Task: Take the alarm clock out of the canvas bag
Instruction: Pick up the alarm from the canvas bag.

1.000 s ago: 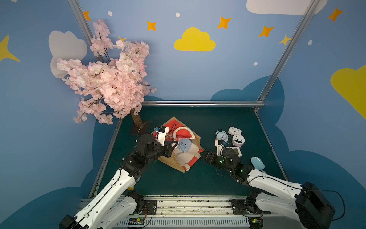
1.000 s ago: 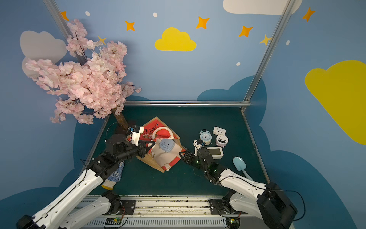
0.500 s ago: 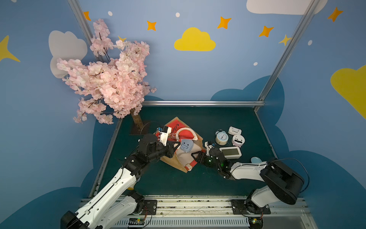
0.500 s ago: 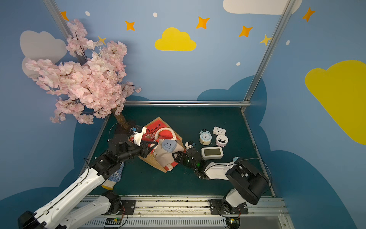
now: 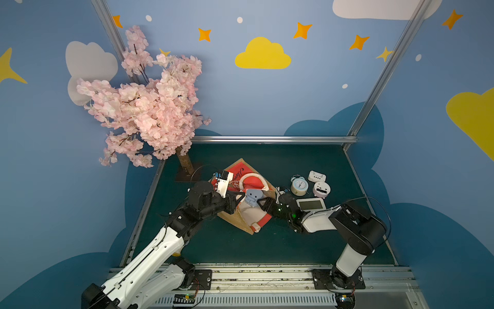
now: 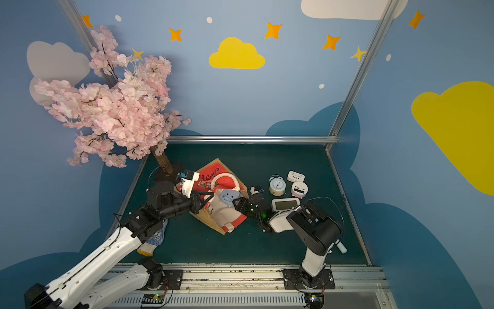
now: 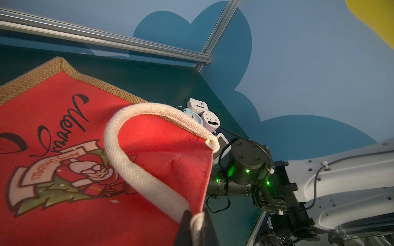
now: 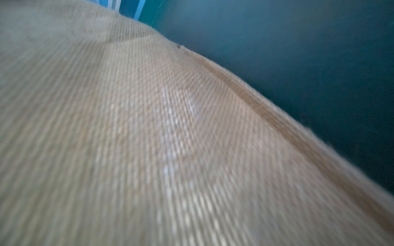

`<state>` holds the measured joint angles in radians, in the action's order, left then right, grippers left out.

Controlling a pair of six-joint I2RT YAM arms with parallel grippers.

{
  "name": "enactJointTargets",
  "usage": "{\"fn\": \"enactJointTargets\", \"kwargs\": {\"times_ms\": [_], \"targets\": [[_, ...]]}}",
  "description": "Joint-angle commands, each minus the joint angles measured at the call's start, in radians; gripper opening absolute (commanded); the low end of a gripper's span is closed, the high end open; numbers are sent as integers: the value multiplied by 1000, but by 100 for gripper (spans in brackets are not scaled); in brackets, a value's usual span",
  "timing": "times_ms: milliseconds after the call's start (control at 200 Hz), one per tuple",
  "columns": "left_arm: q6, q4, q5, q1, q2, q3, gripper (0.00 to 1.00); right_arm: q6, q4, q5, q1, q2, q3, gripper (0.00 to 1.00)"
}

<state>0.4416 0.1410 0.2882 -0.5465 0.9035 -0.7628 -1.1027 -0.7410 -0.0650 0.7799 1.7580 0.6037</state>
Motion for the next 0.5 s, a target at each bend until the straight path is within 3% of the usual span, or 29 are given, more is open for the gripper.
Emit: {"fn": "enactJointTargets", "kwargs": {"times_ms": [0, 496], "targets": [[-15, -122, 46, -10, -6, -25, 8, -32, -42, -6, -8, 44, 34, 64], [-18, -127, 47, -13, -8, -26, 8, -134, -178, -25, -29, 193, 63, 64]]}}
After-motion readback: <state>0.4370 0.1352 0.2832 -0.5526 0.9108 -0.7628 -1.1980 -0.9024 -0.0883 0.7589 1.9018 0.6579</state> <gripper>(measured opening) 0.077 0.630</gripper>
